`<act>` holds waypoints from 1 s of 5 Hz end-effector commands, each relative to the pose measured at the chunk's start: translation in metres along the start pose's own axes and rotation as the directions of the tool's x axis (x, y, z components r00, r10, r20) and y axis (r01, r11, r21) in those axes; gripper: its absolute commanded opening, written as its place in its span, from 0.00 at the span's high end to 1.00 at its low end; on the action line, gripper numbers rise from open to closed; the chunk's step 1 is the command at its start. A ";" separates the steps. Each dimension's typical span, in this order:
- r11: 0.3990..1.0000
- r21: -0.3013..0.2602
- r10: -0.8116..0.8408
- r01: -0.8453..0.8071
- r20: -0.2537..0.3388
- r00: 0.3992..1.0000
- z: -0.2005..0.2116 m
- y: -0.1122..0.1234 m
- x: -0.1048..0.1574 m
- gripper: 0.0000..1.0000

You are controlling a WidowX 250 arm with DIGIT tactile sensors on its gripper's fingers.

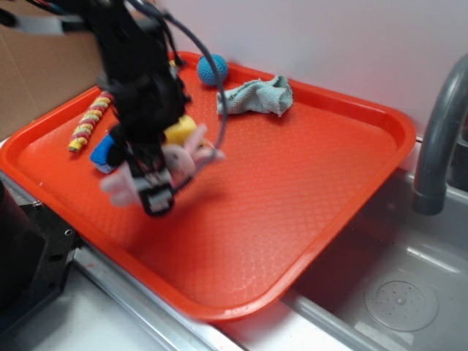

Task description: Grab the pink bunny.

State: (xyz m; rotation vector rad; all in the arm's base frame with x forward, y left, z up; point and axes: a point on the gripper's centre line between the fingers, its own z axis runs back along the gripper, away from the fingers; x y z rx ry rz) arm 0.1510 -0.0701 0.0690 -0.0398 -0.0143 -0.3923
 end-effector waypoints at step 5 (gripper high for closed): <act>0.902 0.086 0.414 -0.423 0.108 0.904 0.130 0.042 -0.045 0.40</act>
